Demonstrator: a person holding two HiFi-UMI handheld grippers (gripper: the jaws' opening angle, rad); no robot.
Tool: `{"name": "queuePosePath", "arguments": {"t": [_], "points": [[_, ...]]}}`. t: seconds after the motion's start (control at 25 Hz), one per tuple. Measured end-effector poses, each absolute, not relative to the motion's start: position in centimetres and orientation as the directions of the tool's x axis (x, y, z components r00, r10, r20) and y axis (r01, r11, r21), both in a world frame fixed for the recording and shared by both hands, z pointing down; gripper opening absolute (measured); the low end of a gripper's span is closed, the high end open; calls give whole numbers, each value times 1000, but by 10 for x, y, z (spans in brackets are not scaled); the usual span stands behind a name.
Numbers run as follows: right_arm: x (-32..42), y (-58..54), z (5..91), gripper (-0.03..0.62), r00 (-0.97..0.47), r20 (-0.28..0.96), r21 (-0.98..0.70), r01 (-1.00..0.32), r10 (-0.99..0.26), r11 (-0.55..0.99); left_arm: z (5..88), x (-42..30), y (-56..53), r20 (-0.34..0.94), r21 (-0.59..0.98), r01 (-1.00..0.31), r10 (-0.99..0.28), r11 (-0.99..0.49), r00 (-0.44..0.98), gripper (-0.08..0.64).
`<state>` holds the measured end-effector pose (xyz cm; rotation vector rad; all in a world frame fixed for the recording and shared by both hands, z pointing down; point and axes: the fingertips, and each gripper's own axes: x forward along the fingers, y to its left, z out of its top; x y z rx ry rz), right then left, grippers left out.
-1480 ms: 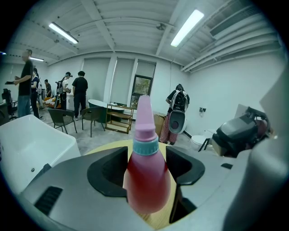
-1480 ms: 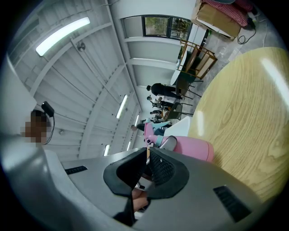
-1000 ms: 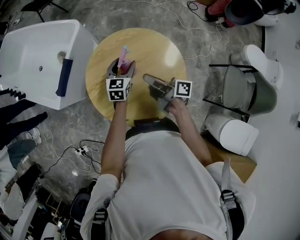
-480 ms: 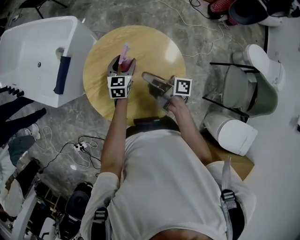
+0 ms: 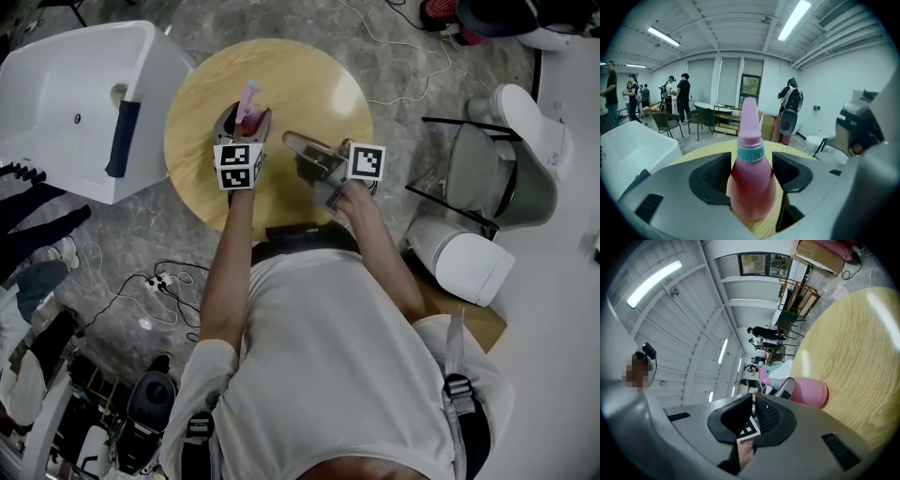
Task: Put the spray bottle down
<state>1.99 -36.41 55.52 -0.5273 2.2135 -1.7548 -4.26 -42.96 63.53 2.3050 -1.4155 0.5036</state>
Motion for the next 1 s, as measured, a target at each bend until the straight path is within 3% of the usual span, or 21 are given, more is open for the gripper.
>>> {"name": "queuePosePath", "arguments": {"t": [1.0], "points": [[20, -330, 534, 23, -883, -3, -960, -129, -468, 248, 629, -43, -385, 493, 185, -881, -735, -435, 466, 268]]}}
